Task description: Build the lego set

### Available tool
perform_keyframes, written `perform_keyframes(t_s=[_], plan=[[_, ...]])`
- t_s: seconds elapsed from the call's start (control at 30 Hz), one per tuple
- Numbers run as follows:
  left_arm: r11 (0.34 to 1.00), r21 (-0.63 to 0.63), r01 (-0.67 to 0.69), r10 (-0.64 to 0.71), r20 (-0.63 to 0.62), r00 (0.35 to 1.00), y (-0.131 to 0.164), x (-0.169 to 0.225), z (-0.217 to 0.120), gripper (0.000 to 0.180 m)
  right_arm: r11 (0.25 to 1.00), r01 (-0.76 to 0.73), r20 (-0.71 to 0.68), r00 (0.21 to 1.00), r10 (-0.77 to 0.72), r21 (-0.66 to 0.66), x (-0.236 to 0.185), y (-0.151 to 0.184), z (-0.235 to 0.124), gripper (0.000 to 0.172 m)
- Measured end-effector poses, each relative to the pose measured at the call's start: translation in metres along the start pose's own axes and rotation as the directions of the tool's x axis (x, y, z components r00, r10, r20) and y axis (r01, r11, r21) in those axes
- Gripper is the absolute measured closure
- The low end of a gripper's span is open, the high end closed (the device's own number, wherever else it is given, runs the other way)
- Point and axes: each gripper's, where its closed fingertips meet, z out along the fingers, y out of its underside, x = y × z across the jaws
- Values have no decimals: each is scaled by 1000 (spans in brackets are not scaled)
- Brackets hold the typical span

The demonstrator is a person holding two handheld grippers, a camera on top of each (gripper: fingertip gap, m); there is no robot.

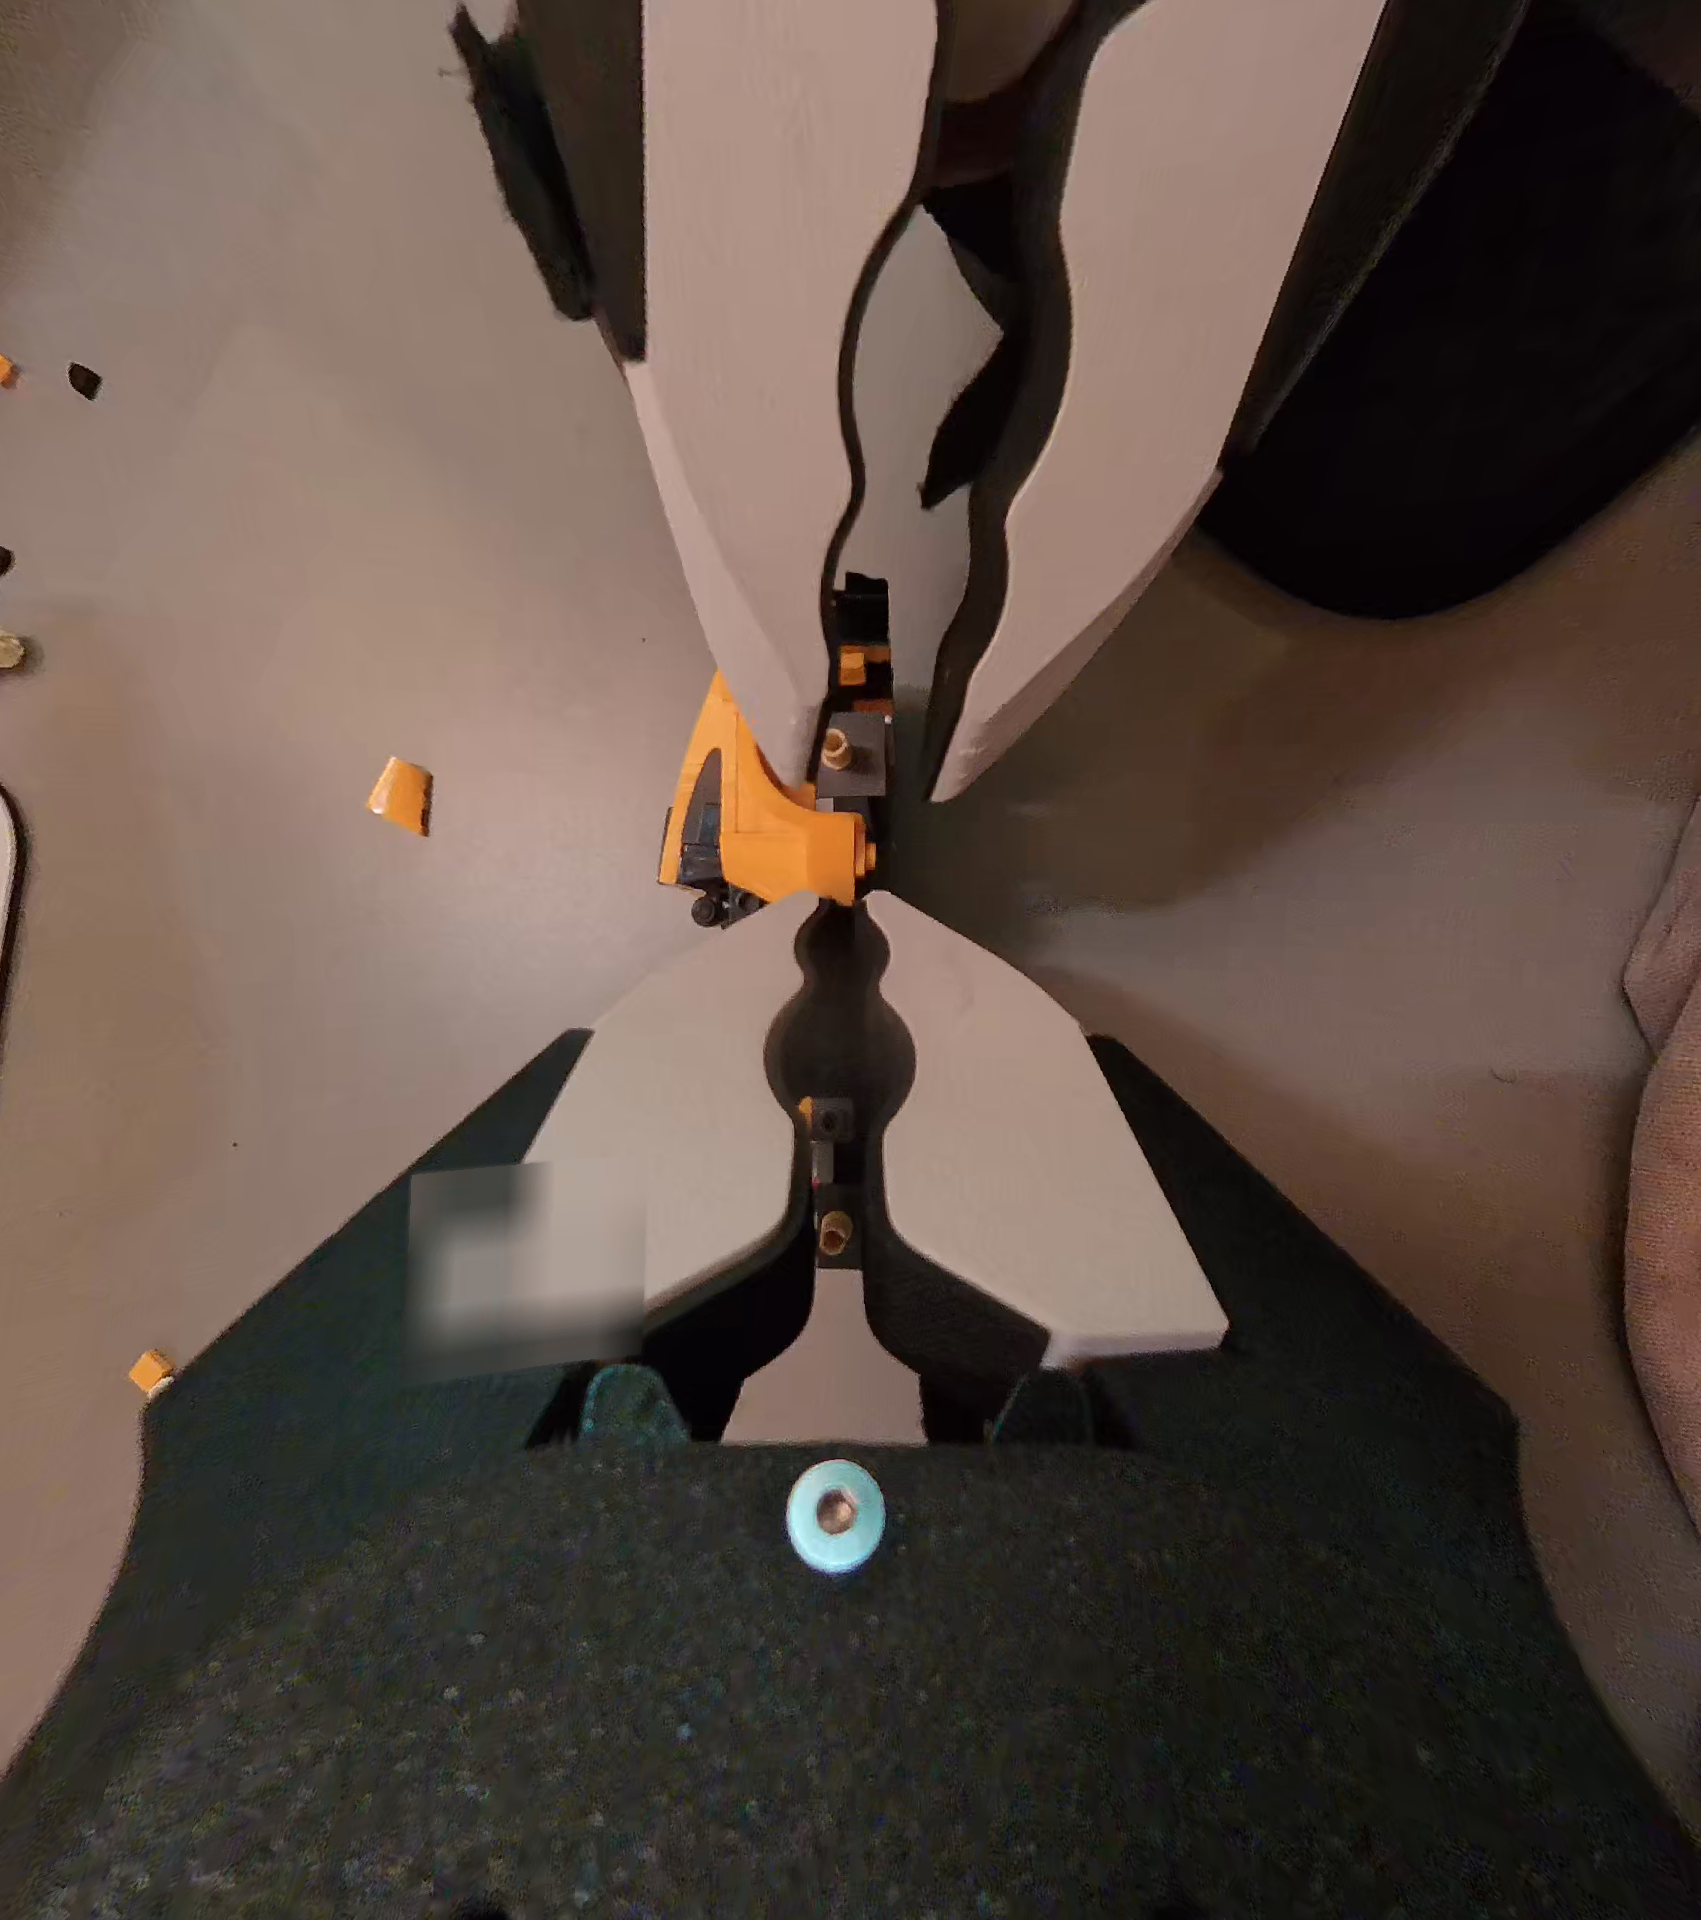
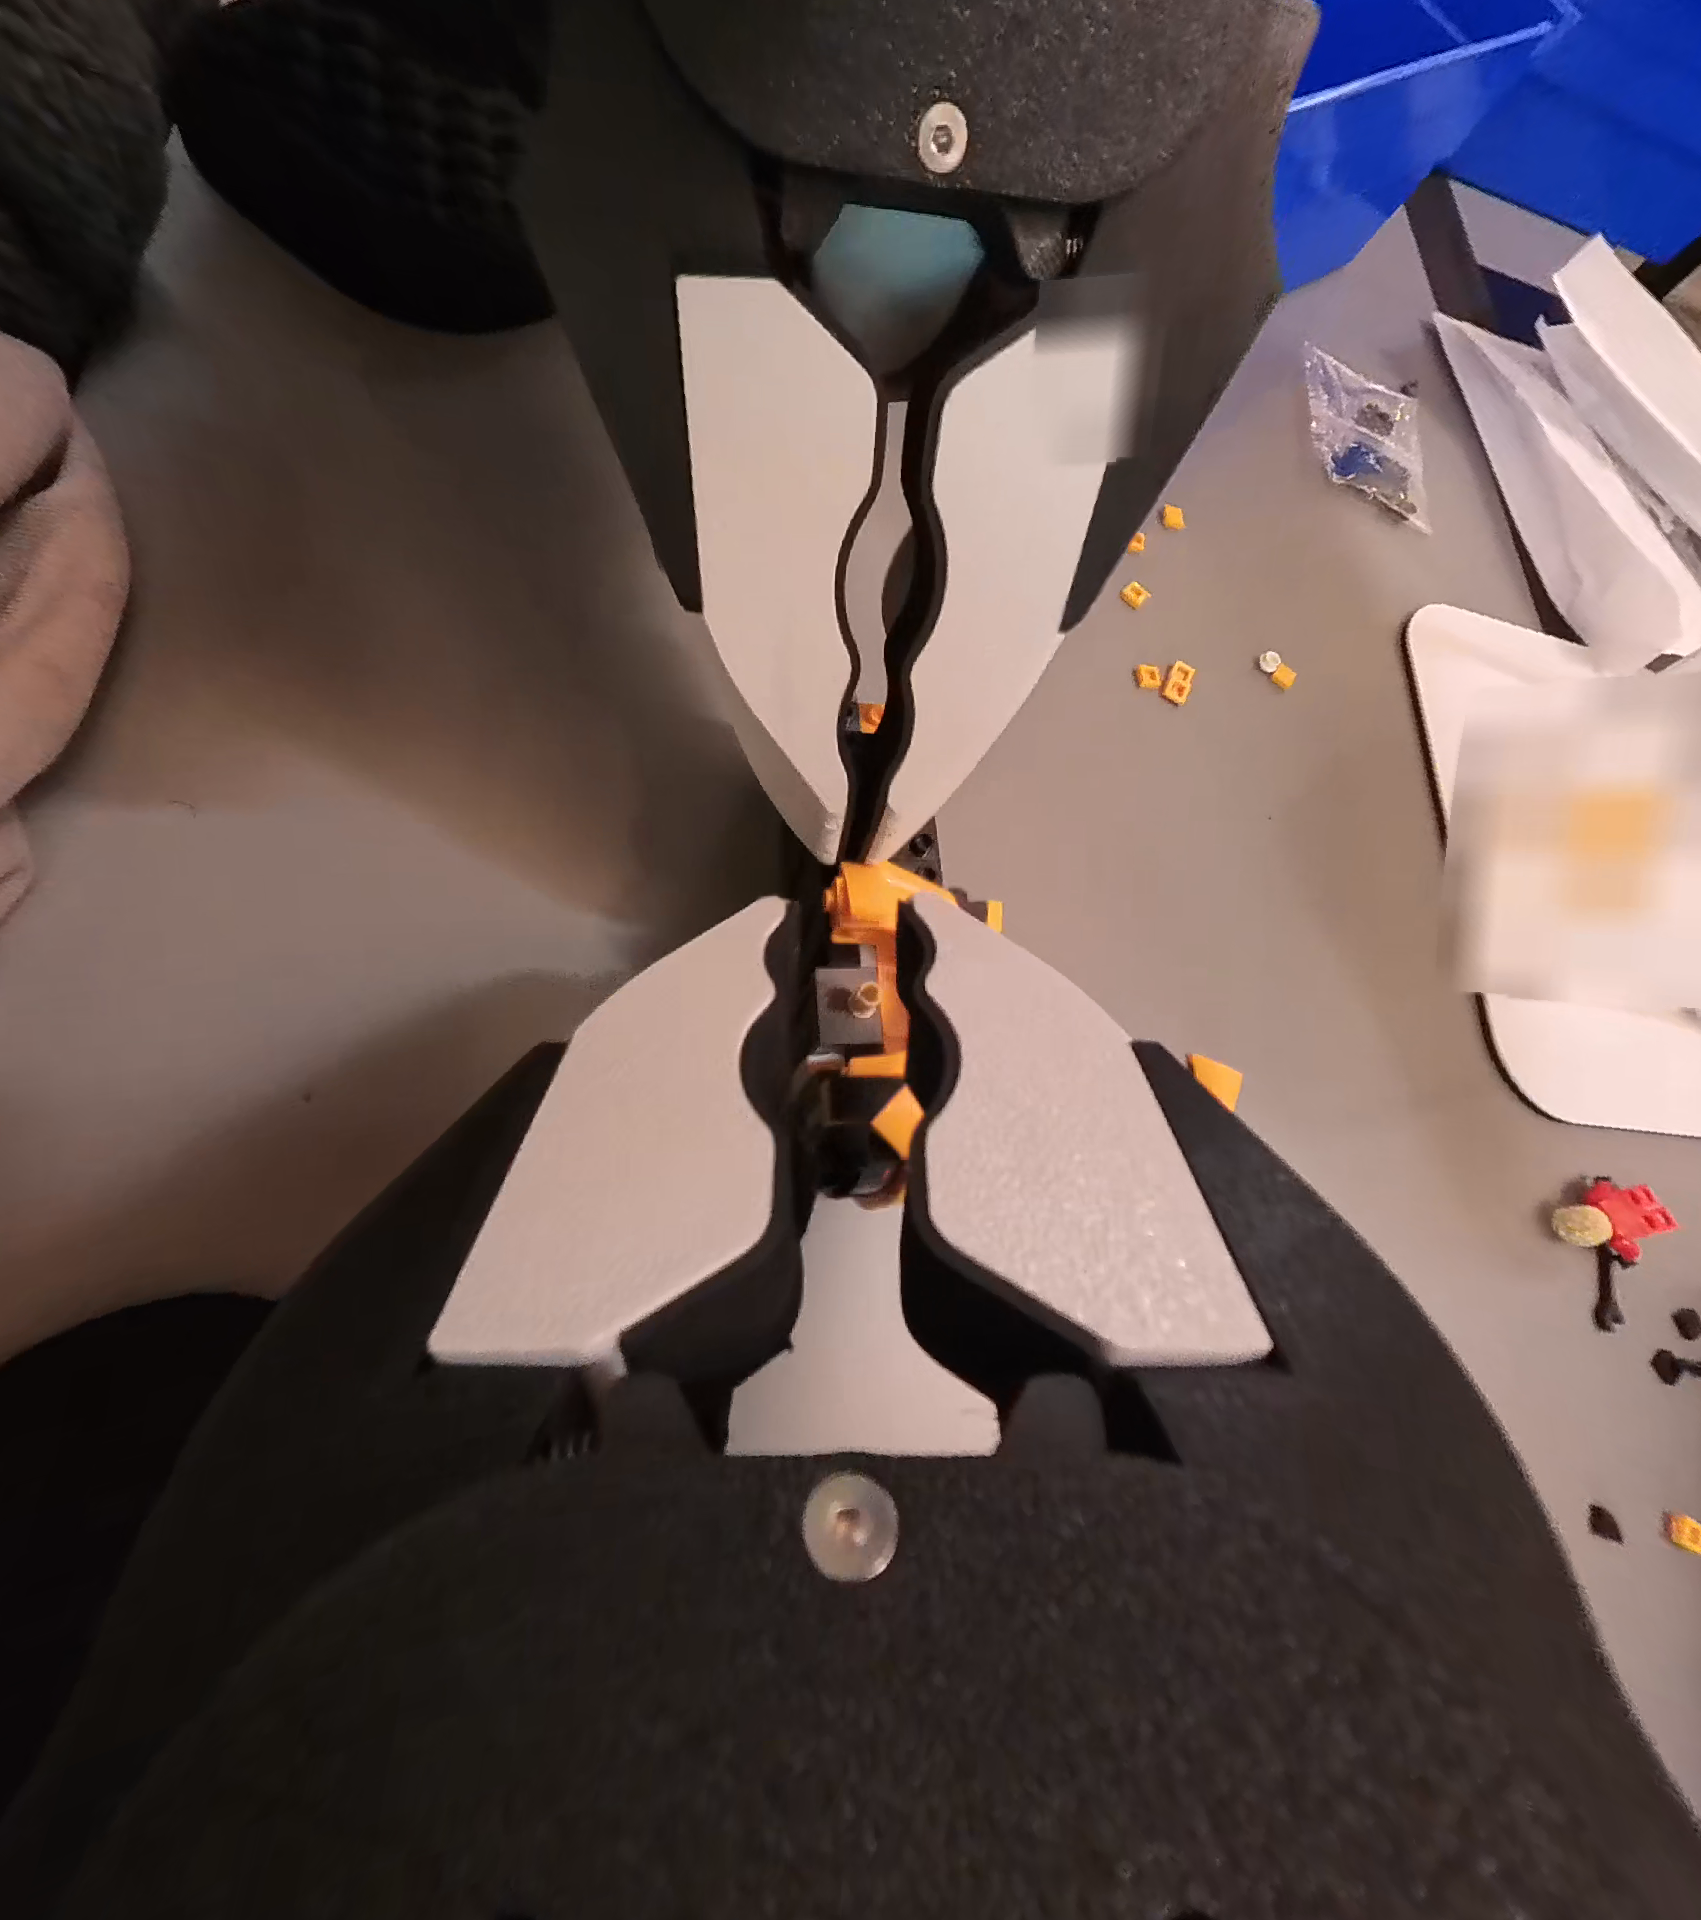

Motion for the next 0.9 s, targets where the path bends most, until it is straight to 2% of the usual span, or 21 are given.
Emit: perform_keyframes(t_s=[0.2, 0.43, 0.73, 0.9], plan=[[1000, 8, 8, -8, 4, 1000, -1, 0, -1, 175, 997, 32, 7, 999, -32, -75, 0, 5, 10, 165], [1000, 23, 21, -21, -1, 1000, 0, -2, -2, 175, 995, 41, 4, 999, -40, -94, 3, 3, 11, 169], [999, 36, 22, -22, -3, 1000, -1, -3, -3, 177, 988, 68, 22, 998, -66, -139, 2, 3, 11, 169], [999, 39, 21, -21, -4, 1000, -2, -3, -3, 177, 990, 63, 49, 997, -57, -125, 1, -2, 8, 161]])
